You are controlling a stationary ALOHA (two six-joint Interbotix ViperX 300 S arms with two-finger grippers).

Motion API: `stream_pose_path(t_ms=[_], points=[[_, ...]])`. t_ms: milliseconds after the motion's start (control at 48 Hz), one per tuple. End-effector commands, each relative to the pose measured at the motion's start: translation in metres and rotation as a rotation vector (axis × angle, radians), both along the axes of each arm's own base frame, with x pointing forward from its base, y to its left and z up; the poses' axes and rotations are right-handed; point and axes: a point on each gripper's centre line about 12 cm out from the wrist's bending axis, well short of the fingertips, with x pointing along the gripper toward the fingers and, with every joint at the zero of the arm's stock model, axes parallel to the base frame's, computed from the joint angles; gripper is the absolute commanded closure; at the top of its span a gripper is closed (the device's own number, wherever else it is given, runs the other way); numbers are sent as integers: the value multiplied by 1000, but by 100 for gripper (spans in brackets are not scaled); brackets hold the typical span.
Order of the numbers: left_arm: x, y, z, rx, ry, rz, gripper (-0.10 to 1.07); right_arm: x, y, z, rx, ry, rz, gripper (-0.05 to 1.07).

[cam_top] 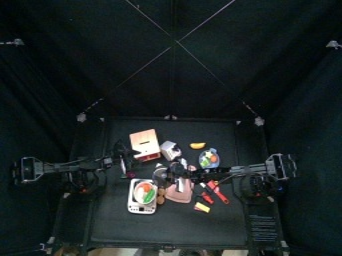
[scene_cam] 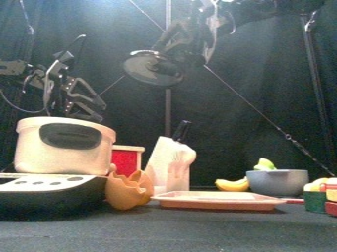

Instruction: Place pot lid to top middle of table

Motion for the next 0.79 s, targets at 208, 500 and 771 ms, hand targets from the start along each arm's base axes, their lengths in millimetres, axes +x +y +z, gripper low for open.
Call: stream_pose_path(t_ms=[208, 500, 771], points=[[3, 0, 7, 13, -25, -4, 11, -49, -55, 40, -37, -107, -144, 43], [6, -2, 12, 15, -39, -15, 11, -85, -123, 36, -41, -104, -353, 43], [7, -6, 17, 21, -59, -32, 11, -93, -188, -1, 1, -27, -505, 43]])
